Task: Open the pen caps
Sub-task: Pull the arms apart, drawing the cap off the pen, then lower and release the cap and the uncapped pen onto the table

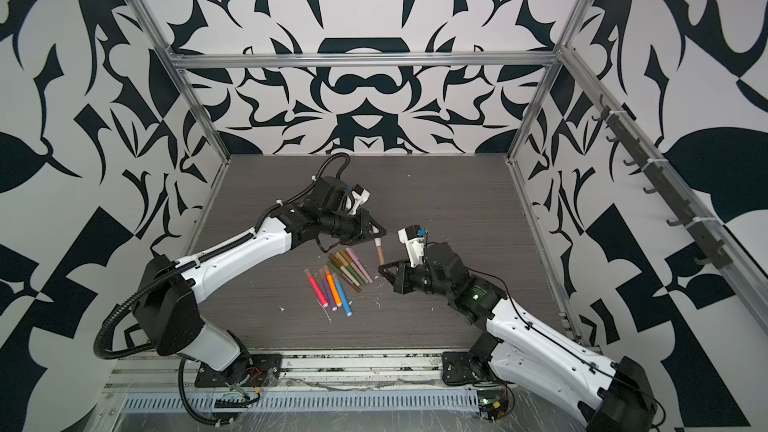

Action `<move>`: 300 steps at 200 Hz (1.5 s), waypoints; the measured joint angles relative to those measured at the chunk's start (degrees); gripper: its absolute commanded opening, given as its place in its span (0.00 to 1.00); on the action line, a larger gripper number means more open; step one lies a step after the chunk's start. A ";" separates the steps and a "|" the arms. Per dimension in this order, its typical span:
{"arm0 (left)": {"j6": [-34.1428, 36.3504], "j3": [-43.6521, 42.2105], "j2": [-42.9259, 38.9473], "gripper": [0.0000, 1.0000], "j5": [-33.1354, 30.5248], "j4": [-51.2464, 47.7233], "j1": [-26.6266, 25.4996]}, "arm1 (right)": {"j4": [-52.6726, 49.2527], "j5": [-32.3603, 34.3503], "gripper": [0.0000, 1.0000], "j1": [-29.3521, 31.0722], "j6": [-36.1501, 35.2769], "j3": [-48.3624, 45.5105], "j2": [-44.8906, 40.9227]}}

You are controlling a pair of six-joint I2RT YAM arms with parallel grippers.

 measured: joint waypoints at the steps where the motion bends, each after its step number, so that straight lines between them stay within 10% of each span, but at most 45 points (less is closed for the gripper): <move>1: 0.00 0.04 0.00 0.00 0.00 -0.09 0.02 | 0.11 0.00 0.00 0.00 0.04 -0.04 -0.04; 73: 0.22 0.79 3.41 0.00 2.82 -1.90 5.51 | 7.52 -0.13 0.00 -0.20 1.73 -0.48 7.78; 130: 3.67 17.35 13.97 0.00 -3.21 3.39 24.15 | -6.43 -6.80 0.00 1.11 1.73 0.09 16.41; 300: 23.98 4.17 16.96 0.06 -32.13 -21.18 24.35 | -23.54 11.15 0.00 -27.91 -25.83 27.67 42.93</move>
